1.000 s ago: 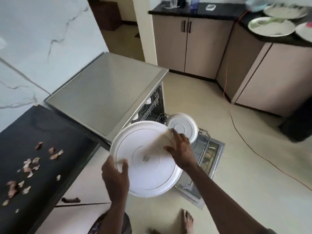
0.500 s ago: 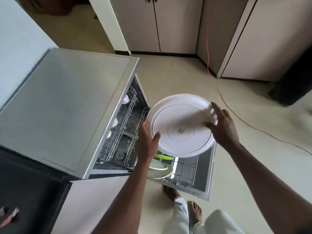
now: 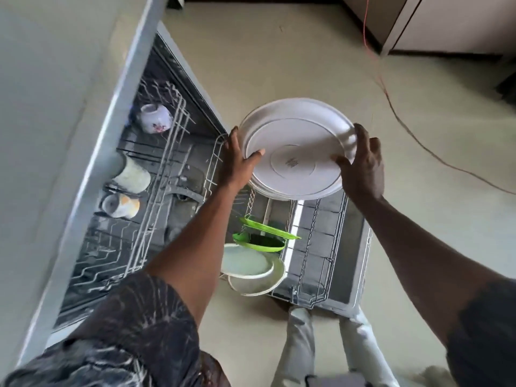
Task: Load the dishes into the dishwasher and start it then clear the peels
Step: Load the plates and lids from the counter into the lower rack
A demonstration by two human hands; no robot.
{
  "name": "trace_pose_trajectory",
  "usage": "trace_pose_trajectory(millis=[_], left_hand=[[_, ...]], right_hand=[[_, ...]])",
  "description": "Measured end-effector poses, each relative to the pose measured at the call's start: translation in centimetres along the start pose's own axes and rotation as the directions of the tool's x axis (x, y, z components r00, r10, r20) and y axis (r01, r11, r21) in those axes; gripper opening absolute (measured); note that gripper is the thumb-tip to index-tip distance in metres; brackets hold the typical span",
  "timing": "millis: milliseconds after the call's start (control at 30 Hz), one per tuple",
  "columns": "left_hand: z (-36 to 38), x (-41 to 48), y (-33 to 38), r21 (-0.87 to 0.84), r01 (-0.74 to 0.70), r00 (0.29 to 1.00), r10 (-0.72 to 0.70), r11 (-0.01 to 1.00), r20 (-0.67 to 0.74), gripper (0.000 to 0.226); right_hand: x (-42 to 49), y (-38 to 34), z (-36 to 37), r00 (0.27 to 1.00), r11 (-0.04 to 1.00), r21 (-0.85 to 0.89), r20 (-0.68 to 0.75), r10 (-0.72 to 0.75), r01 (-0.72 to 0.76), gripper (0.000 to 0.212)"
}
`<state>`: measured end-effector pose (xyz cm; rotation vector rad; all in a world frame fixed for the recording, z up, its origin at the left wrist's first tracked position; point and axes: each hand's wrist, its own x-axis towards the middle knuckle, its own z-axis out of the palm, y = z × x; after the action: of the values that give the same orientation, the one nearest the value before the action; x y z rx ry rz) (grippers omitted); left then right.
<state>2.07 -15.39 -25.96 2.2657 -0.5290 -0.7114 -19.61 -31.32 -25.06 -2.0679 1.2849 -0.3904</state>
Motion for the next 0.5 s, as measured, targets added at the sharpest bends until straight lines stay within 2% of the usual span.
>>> trace_pose_trajectory(millis=[200,333,500], left_hand=[[3.4,5.1,-6.3,-0.028,0.082,0.995,-0.080,0.996,0.066,0.111],[4.5,7.2,-8.0,-0.023,0.063,0.996,-0.061,0.998,0.070,0.105],[4.9,8.7,-9.1,0.036,0.037,0.996,-0.039,0.999,0.074,0.096]], right_hand=[[1.6,3.6,7.0,0.999,0.999,-0.033,0.037,0.024,-0.023,0.069],[2.4,5.0,9.7,0.999,0.999,0.028,0.021,0.029,-0.029,0.072],[2.8,5.7,11.5,0.999,0.999,0.017,0.012,0.036,-0.036,0.070]])
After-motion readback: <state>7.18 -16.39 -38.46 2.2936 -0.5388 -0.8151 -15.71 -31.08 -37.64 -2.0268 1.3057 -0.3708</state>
